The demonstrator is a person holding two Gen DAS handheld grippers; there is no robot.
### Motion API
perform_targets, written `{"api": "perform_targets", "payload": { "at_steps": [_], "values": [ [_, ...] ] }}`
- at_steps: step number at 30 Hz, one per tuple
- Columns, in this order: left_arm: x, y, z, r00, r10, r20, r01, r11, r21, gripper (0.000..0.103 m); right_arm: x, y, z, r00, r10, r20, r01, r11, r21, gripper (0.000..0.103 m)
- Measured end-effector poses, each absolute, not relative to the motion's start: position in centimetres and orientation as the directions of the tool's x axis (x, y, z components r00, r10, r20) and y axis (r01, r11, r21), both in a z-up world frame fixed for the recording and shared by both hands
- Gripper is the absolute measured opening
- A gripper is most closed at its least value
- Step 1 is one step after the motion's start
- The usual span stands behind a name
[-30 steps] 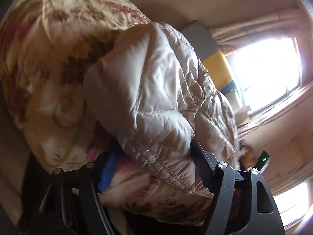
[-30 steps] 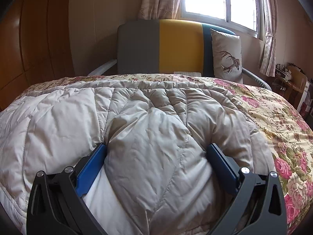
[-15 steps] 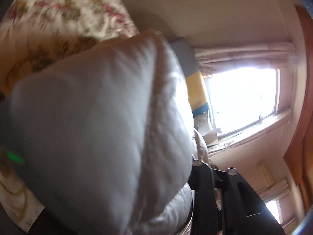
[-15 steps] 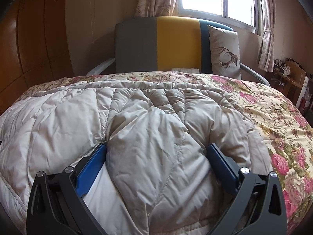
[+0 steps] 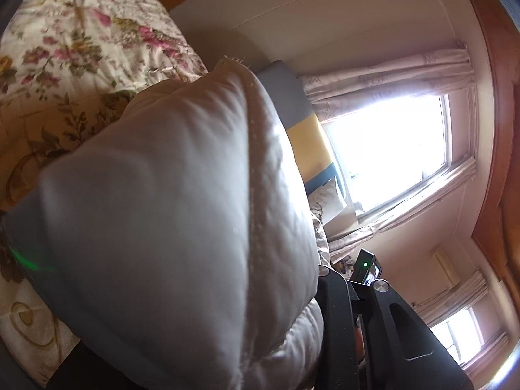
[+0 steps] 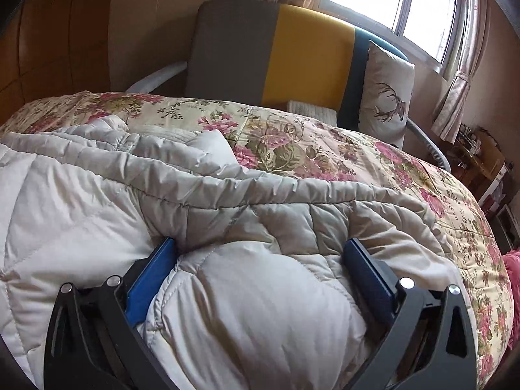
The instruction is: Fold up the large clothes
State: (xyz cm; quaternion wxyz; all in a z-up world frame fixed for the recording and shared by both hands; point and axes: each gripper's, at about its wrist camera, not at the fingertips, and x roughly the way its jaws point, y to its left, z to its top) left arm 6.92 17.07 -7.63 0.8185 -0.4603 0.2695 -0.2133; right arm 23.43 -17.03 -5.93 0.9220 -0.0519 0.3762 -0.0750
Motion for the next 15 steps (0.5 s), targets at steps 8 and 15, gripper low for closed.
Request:
{"api": "perform_targets", "payload": {
  "at_steps": [8, 15],
  "values": [
    [6.2, 17.0, -6.7, 0.766, -0.586, -0.264, 0.094, 0.509, -0.856, 0.026, 16.6, -17.0, -2.6, 0.757, -0.161, -0.633, 0.099, 0.986, -0.132, 0.101],
    [5.6, 16.4, -5.0, 0.772, -0.574, -0.272, 0.111, 0.543, -0.832, 0.026, 10.2, -14.2, -5.9, 0.816, -0.206, -0.54, 0.075, 0.964, -0.255, 0.101]
  ]
}}
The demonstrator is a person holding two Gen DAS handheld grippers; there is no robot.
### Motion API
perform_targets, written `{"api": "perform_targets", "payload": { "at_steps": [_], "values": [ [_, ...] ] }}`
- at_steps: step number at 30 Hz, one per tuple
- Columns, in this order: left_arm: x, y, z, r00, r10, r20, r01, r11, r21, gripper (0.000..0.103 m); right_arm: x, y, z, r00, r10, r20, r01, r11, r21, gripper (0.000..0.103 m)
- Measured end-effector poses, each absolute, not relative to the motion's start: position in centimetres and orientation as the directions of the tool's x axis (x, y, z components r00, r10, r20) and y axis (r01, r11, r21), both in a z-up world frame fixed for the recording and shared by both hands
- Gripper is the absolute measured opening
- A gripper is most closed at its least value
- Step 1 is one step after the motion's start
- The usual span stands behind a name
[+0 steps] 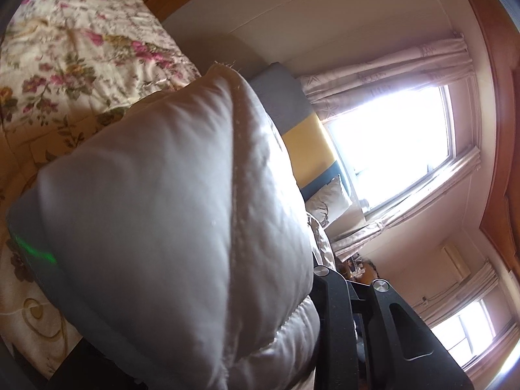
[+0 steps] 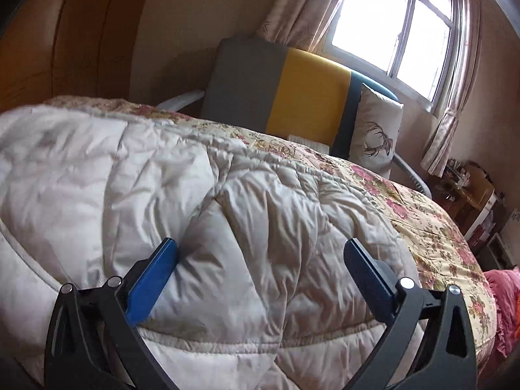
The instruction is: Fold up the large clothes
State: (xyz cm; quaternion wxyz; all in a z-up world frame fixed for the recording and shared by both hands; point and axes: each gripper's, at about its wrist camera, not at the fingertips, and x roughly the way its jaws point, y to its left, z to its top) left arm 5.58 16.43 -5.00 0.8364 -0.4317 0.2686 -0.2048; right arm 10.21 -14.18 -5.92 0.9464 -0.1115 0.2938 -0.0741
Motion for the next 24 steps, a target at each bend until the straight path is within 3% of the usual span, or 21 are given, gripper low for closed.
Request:
{"api": "perform_targets", "payload": {
  "at_steps": [4, 12, 16, 21, 24],
  "values": [
    [4.8, 15.0, -2.5, 0.783, -0.557, -0.279, 0.156, 0.608, -0.778, 0.026, 9.8, -14.5, -7.5, 0.847, -0.195, -0.495, 0.105, 0.973, -0.204, 0.101],
    [3.6, 10.0, 4.0, 0.81, -0.479, -0.338, 0.242, 0.799, -0.551, 0.026, 9.8, -15.1, -7.5, 0.841, -0.178, -0.51, 0.109, 0.981, -0.163, 0.101],
    [3.2, 8.4, 5.8, 0.822, -0.436, -0.367, 0.263, 0.861, -0.435, 0.026, 10.8, -16.2, -5.6, 0.772, -0.146, -0.619, 0.076, 0.988, -0.138, 0.101],
    [3.9, 8.1, 6.5, 0.823, -0.421, -0.381, 0.252, 0.872, -0.419, 0.026, 13.1, -17.6, -1.5, 0.821, -0.102, -0.561, 0.11, 0.994, -0.02, 0.101],
    [3.5, 6.9, 7.2, 0.826, -0.411, -0.386, 0.257, 0.884, -0.391, 0.026, 16.9, -16.1, -2.2, 0.776, -0.047, -0.628, 0.043, 0.999, -0.021, 0.101]
  ]
}}
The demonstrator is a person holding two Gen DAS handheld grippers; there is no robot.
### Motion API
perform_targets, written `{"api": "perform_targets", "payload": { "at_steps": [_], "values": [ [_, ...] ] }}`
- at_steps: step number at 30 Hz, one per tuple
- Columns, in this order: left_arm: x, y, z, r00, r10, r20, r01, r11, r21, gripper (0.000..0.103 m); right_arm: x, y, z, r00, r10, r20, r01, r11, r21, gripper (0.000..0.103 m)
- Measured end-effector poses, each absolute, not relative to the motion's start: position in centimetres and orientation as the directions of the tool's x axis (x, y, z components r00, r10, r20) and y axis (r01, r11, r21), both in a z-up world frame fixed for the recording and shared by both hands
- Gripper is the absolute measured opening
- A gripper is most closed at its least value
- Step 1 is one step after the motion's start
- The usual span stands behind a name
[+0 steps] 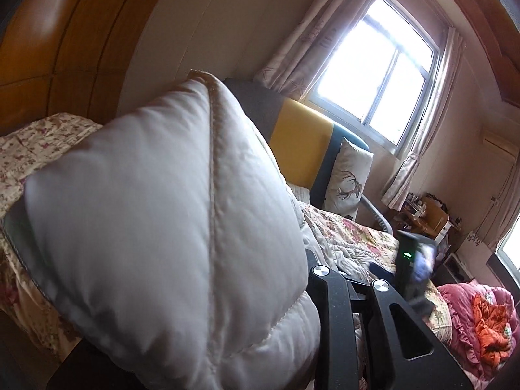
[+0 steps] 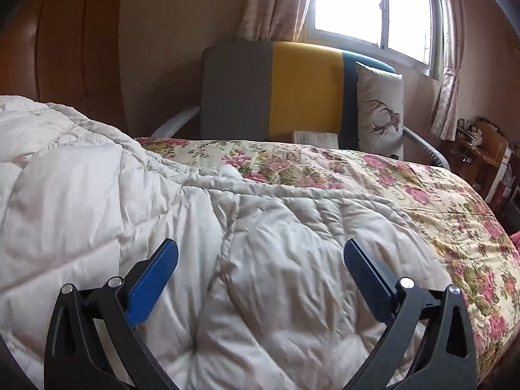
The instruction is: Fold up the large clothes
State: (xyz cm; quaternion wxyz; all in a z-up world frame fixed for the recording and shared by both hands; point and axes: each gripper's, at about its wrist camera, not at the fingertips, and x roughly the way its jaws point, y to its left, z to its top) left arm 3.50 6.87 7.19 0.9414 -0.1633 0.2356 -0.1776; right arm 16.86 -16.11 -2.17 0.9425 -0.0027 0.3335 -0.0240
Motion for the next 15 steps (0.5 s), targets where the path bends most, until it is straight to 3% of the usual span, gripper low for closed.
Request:
{"api": "perform_targets", "payload": {
  "at_steps": [2, 5, 9, 15],
  "values": [
    [3.8, 5.6, 7.5, 0.819, -0.41, -0.401, 0.272, 0.893, -0.358, 0.026, 18.8, -14.5, -4.3, 0.717, -0.007, -0.697, -0.02, 0.999, -0.03, 0.101],
    [3.6, 2.9, 7.6, 0.818, -0.387, -0.426, 0.283, 0.915, -0.287, 0.026, 18.8, -13.1, -5.1, 0.733, -0.039, -0.679, -0.031, 0.995, -0.09, 0.101],
    [3.5, 0.1, 8.2, 0.838, -0.353, -0.416, 0.306, 0.935, -0.178, 0.026, 17.7, -14.6, -4.5, 0.73, -0.011, -0.684, -0.015, 0.999, -0.033, 0.101],
    [3.3, -2.8, 9.5, 0.855, -0.313, -0.414, 0.315, 0.947, -0.065, 0.026, 10.2, -18.7, -0.9, 0.809, -0.018, -0.588, 0.065, 0.996, 0.06, 0.101]
  ]
}}
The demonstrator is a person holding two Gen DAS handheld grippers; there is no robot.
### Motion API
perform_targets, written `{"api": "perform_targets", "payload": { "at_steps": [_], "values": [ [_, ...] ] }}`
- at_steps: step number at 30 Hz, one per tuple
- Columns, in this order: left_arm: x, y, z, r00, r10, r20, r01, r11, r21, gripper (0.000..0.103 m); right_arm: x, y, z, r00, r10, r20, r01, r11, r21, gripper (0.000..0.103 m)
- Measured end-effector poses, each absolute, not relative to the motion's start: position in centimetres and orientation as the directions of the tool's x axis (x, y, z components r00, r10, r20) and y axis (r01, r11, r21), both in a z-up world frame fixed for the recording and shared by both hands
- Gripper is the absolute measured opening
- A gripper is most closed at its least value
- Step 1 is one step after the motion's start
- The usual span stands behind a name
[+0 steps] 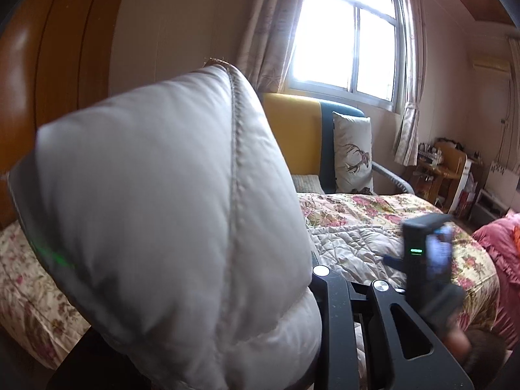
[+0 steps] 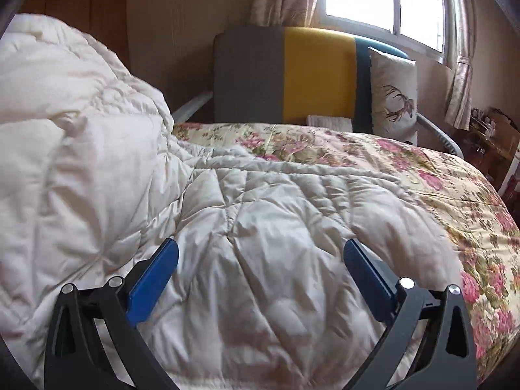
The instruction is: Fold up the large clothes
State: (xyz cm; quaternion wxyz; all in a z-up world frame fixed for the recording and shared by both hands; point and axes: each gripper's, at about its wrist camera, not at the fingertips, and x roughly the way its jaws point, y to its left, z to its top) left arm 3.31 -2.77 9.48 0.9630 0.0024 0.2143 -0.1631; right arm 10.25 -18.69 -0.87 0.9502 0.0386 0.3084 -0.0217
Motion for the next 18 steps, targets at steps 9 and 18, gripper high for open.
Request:
{"api": "perform_targets", "payload": {
  "at_steps": [9, 18],
  "values": [
    [2.8, -7.6, 9.6, 0.864, -0.297, -0.406, 0.351, 0.934, 0.063, 0.026, 1.5, -26.6, -0.6, 0.804, -0.118, -0.582, 0.25, 0.956, 0.151, 0.101],
    [2.6, -11.8, 8.8, 0.86, -0.318, -0.399, 0.421, 0.884, 0.203, 0.03, 1.6, -31.4, -5.7, 0.683, -0.13, -0.719, 0.364, 0.914, 0.181, 0.101]
  ]
}}
